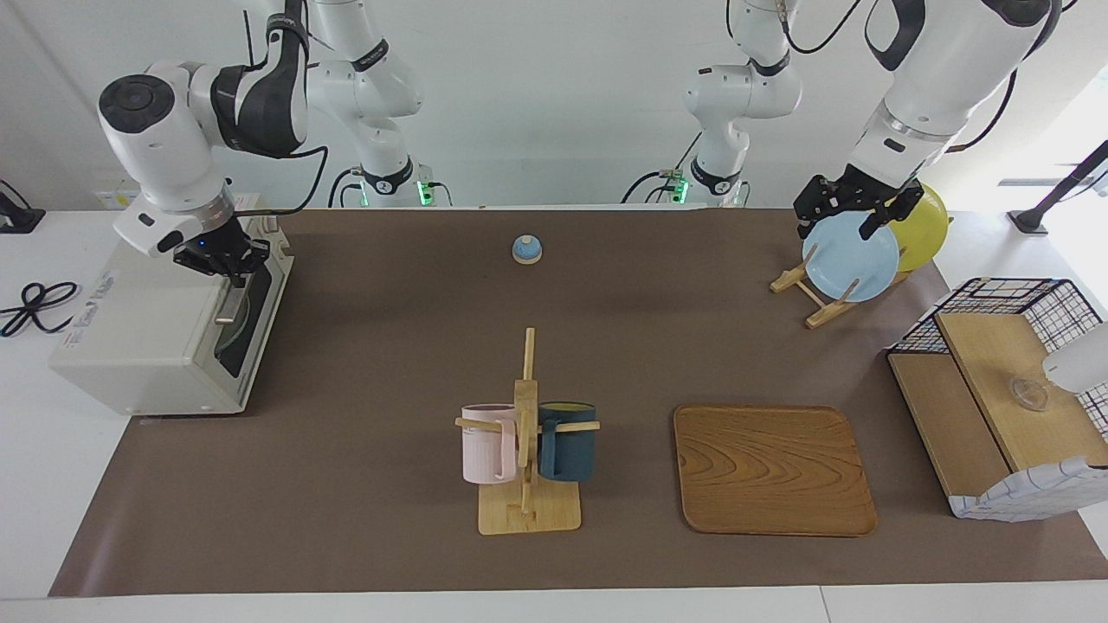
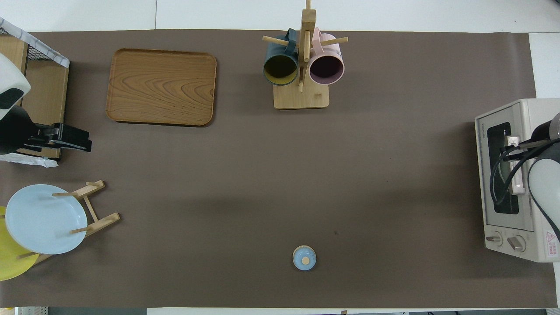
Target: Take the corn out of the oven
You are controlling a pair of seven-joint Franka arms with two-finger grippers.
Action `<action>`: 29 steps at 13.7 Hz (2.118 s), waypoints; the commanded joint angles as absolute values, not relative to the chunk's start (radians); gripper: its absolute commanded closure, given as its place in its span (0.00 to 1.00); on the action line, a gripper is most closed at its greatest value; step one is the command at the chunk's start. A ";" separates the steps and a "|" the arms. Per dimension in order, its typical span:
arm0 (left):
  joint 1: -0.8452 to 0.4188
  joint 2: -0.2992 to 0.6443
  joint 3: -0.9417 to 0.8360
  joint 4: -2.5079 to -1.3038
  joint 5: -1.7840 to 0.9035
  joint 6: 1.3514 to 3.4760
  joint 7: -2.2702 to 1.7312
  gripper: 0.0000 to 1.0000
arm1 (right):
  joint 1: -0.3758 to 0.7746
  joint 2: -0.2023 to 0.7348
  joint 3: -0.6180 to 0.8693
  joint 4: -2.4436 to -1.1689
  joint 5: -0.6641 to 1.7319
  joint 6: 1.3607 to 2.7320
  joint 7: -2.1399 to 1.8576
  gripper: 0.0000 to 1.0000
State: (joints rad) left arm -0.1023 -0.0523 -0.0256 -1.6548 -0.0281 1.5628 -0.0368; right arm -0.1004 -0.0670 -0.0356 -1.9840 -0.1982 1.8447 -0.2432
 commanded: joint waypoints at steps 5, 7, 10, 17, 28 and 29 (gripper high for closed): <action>-0.100 -0.071 -0.029 -1.669 -0.015 1.559 -0.041 0.00 | -0.130 -0.084 -0.028 -2.059 -0.216 1.879 -0.262 1.00; -0.098 -0.071 -0.029 -1.669 -0.015 1.559 -0.041 0.00 | -0.136 -0.084 -0.028 -2.065 -0.216 1.879 -0.270 1.00; -0.098 -0.071 -0.029 -1.669 -0.015 1.559 -0.041 0.00 | -0.156 -0.084 -0.026 -2.082 -0.215 1.882 -0.278 1.00; -0.100 -0.071 -0.029 -1.669 -0.015 1.559 -0.041 0.00 | -0.153 -0.083 -0.025 -2.098 -0.195 1.917 -0.270 1.00; -0.098 -0.071 -0.029 -1.669 -0.015 1.559 -0.041 0.00 | -0.138 -0.032 -0.025 -2.100 -0.091 1.956 -0.259 1.00; -0.098 -0.071 -0.029 -1.669 -0.015 1.559 -0.041 0.00 | -0.138 -0.026 -0.025 -2.100 -0.083 1.957 -0.259 1.00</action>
State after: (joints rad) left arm -0.1022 -0.0523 -0.0256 -1.6548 -0.0281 1.5628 -0.0368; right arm -0.1202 -0.0738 -0.0230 -2.0593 -0.1010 1.8857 -0.2442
